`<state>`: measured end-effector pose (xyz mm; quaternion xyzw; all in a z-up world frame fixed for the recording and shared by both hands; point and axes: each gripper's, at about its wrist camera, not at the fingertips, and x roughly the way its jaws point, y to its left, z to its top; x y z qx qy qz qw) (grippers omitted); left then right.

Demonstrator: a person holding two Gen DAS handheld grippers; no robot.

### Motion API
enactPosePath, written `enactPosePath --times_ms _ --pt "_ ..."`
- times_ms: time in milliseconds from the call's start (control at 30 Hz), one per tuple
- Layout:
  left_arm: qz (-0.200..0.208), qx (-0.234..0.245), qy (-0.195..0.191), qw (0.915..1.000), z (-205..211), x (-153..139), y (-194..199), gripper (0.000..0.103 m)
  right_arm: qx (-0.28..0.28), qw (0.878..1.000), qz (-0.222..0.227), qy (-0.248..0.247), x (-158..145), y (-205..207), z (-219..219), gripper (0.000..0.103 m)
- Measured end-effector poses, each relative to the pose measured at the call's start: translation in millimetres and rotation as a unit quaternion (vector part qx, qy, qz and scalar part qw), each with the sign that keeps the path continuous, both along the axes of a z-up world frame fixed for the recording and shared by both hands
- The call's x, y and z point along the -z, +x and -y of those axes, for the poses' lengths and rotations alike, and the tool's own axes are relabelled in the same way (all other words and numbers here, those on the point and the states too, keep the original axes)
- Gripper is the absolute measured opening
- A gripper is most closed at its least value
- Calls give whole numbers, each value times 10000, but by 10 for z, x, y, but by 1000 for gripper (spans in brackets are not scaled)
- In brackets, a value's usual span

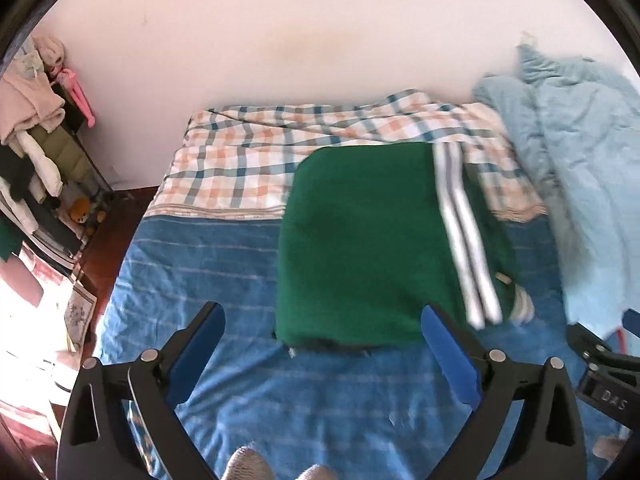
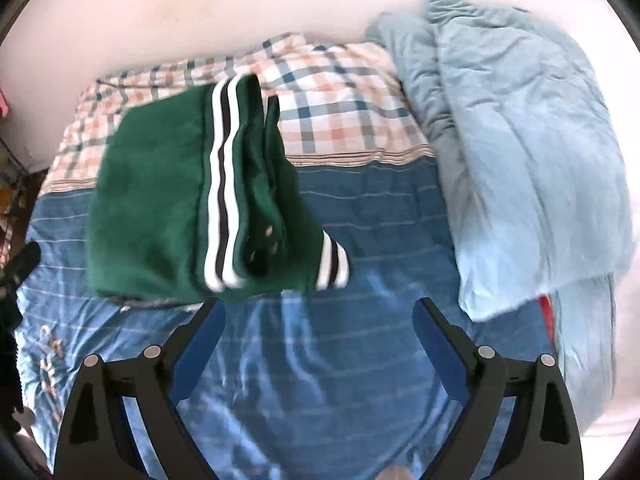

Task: Fold large clothes

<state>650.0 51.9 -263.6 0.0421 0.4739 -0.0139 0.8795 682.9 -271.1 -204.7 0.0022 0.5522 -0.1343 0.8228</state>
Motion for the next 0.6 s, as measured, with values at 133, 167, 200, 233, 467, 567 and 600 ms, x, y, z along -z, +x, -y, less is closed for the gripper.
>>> enactPosePath --times_ms 133,167,200,233,467,567,600 --pt "58 146 -126 9998 21 -430 -495 101 35 9993 308 -196 -686 -696 -309 96" --pt "106 167 -150 9997 23 -551 -634 101 39 9989 384 -254 -850 -851 -333 96" --pt "138 170 -168 9996 31 -626 -717 101 54 9985 478 -252 -1024 -1016 -347 96" --pt "184 207 -213 9994 36 -747 -847 101 56 9982 546 -227 -1185 -1156 -359 96" --pt "616 254 -272 9974 85 -1469 -1638 101 -37 9923 1189 -357 -2198 -2104 -419 96" --pt "805 212 -294 9961 56 -1715 -1914 101 -33 9892 1419 -373 -2543 -2481 -446 97" --pt "870 216 -295 9955 51 -1791 -2004 101 -42 9879 1504 -381 -2663 -2615 -455 96"
